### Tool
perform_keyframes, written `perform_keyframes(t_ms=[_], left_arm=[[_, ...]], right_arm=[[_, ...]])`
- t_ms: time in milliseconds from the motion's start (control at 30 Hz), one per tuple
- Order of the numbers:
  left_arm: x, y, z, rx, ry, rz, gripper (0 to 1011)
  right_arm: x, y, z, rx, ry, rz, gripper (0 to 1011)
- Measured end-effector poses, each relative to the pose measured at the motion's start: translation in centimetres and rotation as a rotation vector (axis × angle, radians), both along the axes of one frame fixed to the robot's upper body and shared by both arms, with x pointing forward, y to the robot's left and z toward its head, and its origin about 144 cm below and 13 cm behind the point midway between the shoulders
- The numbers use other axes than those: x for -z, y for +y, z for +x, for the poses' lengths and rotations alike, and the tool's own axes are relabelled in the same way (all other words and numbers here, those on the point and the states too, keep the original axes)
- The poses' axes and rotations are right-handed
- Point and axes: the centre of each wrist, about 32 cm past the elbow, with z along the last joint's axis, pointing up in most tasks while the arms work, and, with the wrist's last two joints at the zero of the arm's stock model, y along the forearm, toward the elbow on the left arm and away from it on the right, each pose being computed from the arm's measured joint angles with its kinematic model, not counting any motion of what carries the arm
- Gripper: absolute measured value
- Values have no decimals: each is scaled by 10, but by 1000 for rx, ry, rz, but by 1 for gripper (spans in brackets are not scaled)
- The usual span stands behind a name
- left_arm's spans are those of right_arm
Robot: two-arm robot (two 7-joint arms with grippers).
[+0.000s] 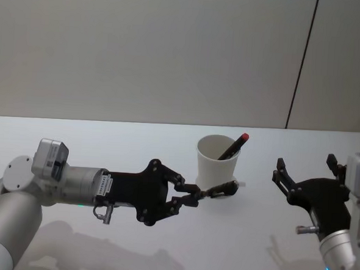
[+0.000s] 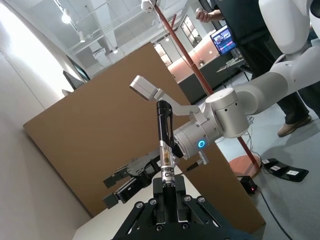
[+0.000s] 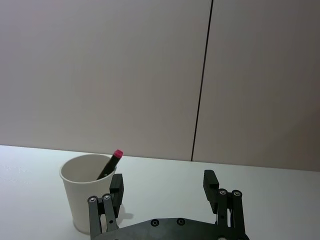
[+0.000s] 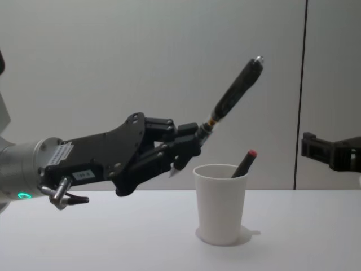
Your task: Place the pen into the pen holder.
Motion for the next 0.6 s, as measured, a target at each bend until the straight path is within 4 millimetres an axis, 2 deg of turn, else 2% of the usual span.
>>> perform_keyframes(t_ms=[600], left_arm=[[-1,0,1,11,-5,7,138]], right_arm=[[3,-20,-6,-147,-37,-4,1002]])
